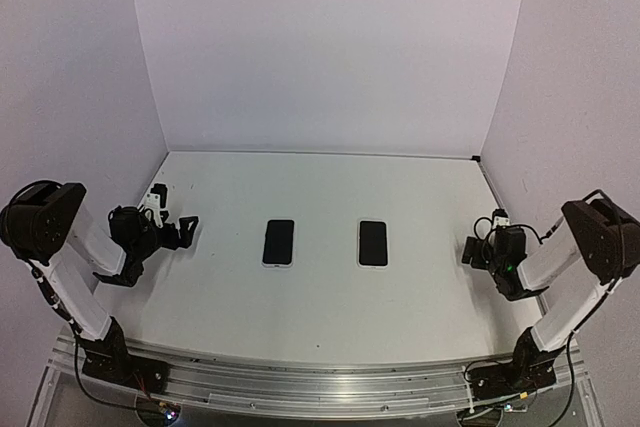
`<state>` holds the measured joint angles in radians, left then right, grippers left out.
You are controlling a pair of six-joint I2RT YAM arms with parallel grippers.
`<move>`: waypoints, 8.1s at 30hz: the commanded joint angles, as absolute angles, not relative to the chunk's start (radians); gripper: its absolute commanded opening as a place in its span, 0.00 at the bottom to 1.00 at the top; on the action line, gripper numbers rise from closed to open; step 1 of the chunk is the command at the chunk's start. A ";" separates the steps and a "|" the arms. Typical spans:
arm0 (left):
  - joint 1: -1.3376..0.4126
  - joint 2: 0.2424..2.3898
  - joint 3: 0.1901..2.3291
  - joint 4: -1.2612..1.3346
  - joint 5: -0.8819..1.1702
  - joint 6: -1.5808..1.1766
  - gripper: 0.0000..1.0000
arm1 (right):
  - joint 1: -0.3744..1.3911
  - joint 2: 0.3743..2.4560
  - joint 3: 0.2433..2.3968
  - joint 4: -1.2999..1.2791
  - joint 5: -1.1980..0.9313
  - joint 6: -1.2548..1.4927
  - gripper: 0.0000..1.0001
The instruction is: Take the phone out of the phone case
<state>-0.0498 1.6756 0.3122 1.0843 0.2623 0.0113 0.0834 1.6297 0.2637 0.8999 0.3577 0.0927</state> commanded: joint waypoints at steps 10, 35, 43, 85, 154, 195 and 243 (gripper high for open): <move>-0.067 1.511 0.541 0.652 0.309 0.065 1.00 | 0.082 1.231 0.529 0.298 0.335 0.331 0.98; -0.713 2.157 1.687 -0.641 -0.216 -0.459 1.00 | 0.593 1.615 1.005 -0.236 0.110 0.645 0.98; -0.731 2.203 1.675 -0.617 -0.176 -0.487 1.00 | 0.631 1.675 1.035 -0.236 0.099 0.636 0.98; -0.666 2.093 1.552 -0.559 0.055 -0.619 0.21 | 0.831 2.221 1.454 0.139 -0.317 0.925 0.89; -0.590 1.307 1.159 0.091 1.037 0.979 0.80 | 0.799 1.456 1.245 0.389 -0.479 -0.976 0.00; -0.669 1.457 0.656 1.145 0.772 1.809 0.00 | 0.634 1.506 1.227 0.156 -0.538 0.350 0.98; -0.594 1.391 1.152 0.029 0.810 0.164 0.92 | 0.744 1.584 1.350 0.299 -0.548 0.106 0.00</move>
